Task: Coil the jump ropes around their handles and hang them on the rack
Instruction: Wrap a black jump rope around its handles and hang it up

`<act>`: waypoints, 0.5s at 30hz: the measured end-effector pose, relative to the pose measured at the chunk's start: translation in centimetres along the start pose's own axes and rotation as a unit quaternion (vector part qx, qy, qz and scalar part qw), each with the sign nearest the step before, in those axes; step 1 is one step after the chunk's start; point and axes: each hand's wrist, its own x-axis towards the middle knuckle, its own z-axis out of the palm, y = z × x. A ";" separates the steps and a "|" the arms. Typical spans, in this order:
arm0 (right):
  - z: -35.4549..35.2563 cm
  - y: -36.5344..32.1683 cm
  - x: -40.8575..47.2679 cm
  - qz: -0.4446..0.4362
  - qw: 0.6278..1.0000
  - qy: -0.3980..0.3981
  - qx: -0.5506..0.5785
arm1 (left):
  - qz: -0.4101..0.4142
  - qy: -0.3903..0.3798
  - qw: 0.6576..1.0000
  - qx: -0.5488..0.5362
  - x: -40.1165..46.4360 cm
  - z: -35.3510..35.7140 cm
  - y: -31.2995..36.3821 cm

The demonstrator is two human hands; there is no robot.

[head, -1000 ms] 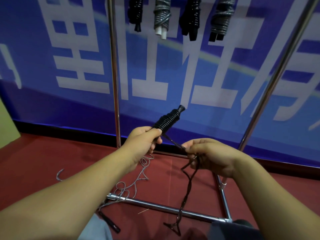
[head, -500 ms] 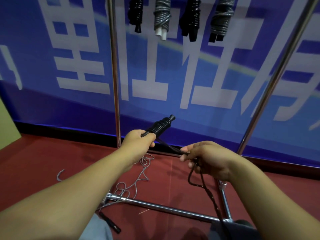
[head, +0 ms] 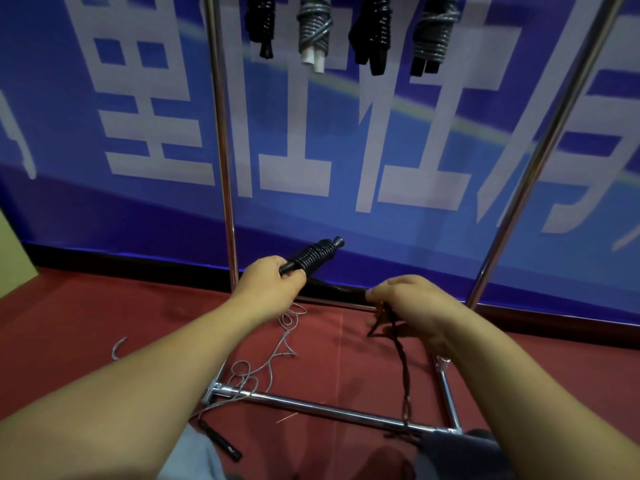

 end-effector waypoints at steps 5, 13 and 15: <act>0.8 0.0 0.1 -0.107 0.988 0.100 -0.048 | -0.013 -0.018 0.999 0.027 -0.1 0.2 0.2; 2.1 0.4 -1.3 -0.340 0.869 0.213 -0.289 | 0.013 -0.089 0.993 0.080 -1.2 0.6 0.7; 2.1 0.6 -1.3 -0.375 0.840 0.229 -0.320 | 0.028 -0.107 0.989 0.098 -1.4 0.7 0.8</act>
